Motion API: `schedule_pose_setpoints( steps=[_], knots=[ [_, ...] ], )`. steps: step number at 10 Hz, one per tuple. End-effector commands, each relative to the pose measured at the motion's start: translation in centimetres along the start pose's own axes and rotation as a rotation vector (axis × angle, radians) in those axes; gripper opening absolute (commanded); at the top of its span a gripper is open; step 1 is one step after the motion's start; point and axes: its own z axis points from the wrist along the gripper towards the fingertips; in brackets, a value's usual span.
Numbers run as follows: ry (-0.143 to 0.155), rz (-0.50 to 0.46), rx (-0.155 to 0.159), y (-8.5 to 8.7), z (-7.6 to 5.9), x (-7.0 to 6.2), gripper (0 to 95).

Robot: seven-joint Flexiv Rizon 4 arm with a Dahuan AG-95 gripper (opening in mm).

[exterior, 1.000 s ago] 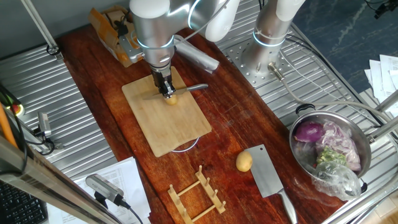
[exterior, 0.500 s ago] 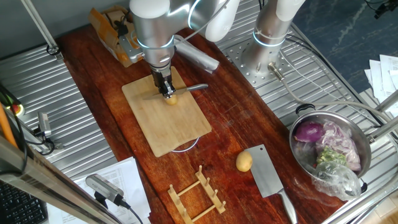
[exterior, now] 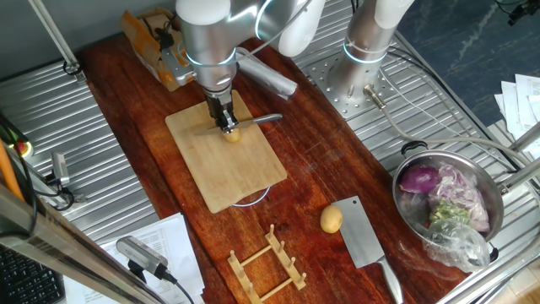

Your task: Chop the potatoes

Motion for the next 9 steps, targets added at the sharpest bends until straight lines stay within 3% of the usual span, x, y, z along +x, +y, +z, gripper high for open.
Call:
schedule_pose_setpoints(
  steps=[1, 6, 7, 8, 9],
  knots=[
    [0.0, 0.0, 0.0, 0.0, -0.1, 0.0, 19.0],
    [0.0, 0.0, 0.0, 0.0, -0.1, 0.0, 19.0],
    [0.002, 0.009, -0.018, 0.5, -2.4, 0.4, 19.0],
    [0.004, 0.007, -0.018, 0.6, -2.5, 0.4, 38.0],
    [0.004, 0.006, -0.018, 0.6, -2.6, 0.4, 38.0]
  ],
)
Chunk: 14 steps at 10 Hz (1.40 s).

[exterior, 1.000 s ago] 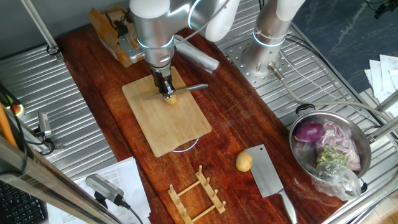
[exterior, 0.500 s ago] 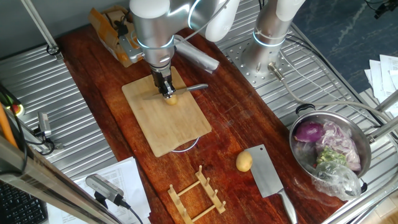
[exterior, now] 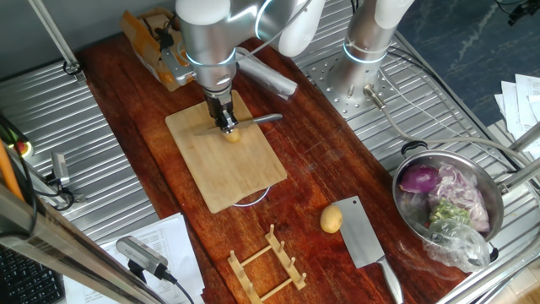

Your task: Chop the potatoes

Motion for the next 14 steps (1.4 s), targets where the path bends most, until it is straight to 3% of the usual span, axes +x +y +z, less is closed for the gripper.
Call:
schedule_pose_setpoints(
  steps=[1, 6, 12, 13, 14],
  knots=[
    [0.008, -0.004, -0.012, 0.4, -1.9, 0.6, 38.0],
    [0.009, -0.017, -0.019, 0.6, -2.9, 1.1, 38.0],
    [-0.007, 0.006, -0.028, 0.6, -2.1, 2.5, 38.0],
    [-0.009, 0.01, -0.029, 0.7, -1.7, 2.8, 19.0],
    [-0.007, 0.014, -0.029, 0.7, -1.7, 3.0, 19.0]
  ],
)
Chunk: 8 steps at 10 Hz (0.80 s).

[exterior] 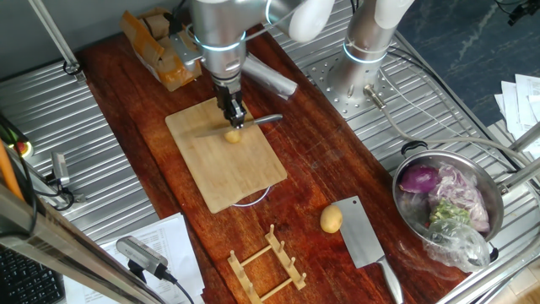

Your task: Chop the potatoes

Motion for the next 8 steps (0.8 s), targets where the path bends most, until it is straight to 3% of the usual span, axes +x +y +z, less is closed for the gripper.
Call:
schedule_pose_setpoints(
  steps=[1, 2, 8],
  knots=[
    [0.003, 0.005, -0.003, 0.08, -0.13, 0.27, 19.0],
    [0.003, 0.009, -0.004, 0.26, -0.01, 0.34, 0.0],
    [-0.004, 0.001, 0.009, 0.49, 0.12, 0.43, 0.0]
  ],
)
